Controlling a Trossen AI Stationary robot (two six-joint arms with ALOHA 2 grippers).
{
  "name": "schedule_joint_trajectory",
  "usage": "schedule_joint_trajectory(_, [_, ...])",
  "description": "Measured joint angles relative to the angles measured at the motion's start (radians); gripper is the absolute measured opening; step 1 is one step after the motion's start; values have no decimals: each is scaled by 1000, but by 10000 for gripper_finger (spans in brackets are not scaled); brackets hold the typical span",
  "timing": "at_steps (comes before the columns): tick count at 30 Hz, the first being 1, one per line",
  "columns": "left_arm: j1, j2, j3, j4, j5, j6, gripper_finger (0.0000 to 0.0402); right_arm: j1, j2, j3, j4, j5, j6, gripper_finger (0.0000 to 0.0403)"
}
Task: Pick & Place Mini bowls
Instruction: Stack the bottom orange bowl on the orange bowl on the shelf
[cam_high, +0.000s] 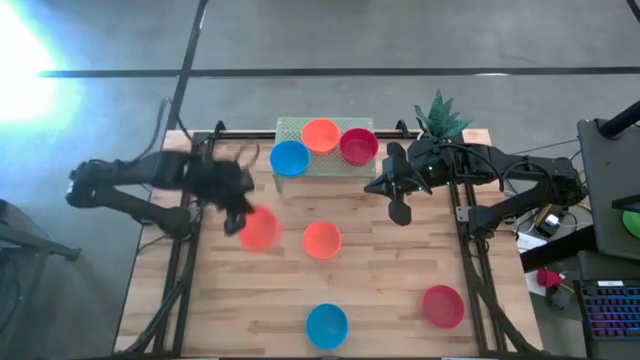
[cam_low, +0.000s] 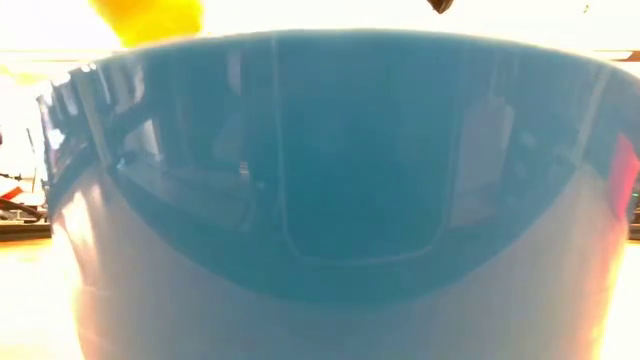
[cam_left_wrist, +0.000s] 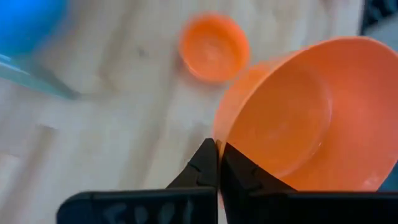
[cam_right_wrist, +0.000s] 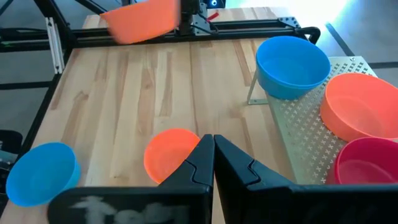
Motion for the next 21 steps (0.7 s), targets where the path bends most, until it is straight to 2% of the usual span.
schedule_joint_trajectory(5, [250,55,162,-2,-21,105,0,0,0,0,0,0,-1,8])
schedule_joint_trajectory(10, [457,163,345,0,-20,245,0,0,0,0,-1,0,-1,8])
schedule_joint_trajectory(15, [587,333,508,-2,3,359,0,0,0,0,-4,1,0,8])
schedule_joint_trajectory(21, [697,577,734,-34,96,501,0,0,0,-1,-4,2,3,8])
